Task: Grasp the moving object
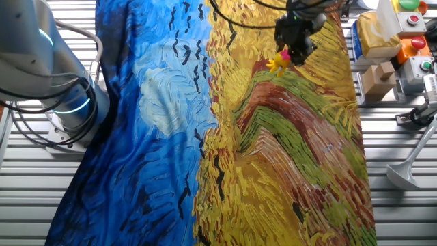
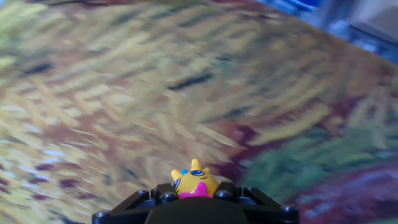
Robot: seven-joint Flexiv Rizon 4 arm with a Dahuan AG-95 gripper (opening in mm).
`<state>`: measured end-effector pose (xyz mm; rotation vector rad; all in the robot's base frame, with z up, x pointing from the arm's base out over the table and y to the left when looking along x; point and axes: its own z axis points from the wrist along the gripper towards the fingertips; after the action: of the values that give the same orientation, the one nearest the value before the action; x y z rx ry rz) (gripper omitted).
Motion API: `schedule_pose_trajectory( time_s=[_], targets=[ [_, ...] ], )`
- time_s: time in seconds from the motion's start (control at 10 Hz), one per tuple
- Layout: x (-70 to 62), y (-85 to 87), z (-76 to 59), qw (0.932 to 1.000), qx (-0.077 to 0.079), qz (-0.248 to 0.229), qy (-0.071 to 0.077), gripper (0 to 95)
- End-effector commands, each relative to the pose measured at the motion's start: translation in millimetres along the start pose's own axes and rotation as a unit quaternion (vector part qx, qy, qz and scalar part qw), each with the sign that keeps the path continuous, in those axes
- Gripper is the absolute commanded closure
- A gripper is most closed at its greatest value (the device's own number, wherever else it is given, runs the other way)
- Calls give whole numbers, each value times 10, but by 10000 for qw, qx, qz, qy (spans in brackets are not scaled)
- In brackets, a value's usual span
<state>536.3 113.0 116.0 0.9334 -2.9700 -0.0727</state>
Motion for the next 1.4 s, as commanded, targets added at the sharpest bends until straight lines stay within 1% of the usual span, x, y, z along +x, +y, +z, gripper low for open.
schedule_pose_trajectory(
  time_s=[0.1, 0.2, 0.3, 0.4, 0.5, 0.6, 0.7, 0.8, 0.9, 1.0, 1.2, 1.4],
  targets=[
    [36, -30, -6, 9985, -2, 540, -29, 950],
    [36, -30, -6, 9969, 44, 787, -71, 950],
    [36, -30, -6, 9963, 115, 851, -86, 950],
    [56, -66, -5, 9968, 220, 766, -41, 950],
    [73, -96, -5, 9970, 242, 729, -23, 950],
    [174, -261, -1, 9979, 276, 583, -1, 950],
    [271, -407, 28, 9986, 279, 454, -21, 950],
    [290, -433, 35, 9987, 283, 423, -25, 950],
    [383, -547, 70, 9988, 420, 266, -9, 950],
    [426, -595, 107, 9986, 488, 211, -14, 950],
    [486, -613, 223, 9980, 610, 164, -47, 950],
    [501, -612, 323, 9971, 749, 53, -97, 950]
  ],
)
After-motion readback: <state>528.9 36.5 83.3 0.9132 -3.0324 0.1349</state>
